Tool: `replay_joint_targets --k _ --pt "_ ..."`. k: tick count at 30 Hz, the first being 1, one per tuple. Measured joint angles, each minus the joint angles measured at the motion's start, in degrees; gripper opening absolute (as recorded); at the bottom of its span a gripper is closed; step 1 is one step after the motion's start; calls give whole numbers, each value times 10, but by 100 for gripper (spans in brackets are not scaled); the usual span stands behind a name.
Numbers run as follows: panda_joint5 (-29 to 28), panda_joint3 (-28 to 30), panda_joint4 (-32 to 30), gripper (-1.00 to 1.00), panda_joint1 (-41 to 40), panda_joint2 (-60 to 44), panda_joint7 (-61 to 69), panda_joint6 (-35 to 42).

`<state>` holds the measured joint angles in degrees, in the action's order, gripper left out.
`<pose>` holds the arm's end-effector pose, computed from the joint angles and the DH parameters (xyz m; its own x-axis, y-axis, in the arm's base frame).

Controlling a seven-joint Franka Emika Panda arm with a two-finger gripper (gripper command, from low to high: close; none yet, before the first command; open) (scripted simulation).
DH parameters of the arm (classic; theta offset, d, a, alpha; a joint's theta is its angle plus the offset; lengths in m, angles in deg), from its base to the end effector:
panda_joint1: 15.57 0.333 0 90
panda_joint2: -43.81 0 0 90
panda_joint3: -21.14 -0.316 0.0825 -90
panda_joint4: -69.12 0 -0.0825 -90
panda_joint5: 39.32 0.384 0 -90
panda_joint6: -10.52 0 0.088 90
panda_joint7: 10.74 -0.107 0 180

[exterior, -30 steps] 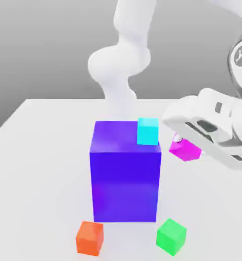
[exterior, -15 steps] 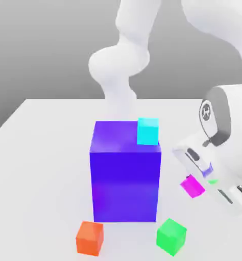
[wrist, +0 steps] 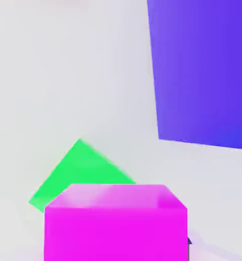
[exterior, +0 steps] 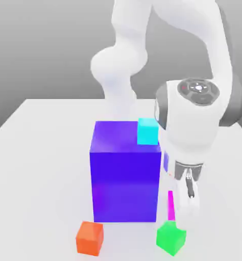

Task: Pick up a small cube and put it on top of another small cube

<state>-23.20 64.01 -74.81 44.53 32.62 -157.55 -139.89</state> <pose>0.4473 0.1213 0.2245 -0.8011 -0.5984 0.0113 -0.5983 0.8012 0.0093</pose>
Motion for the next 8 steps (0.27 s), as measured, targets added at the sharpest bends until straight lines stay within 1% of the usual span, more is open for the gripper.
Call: replay_joint_targets --k 2,3,8 --pt "60 -47 3 -100 -36 -42 40 -37" --pt "91 -72 6 100 -55 -64 62 -53" --pt "91 -72 6 100 -55 -64 62 -53"
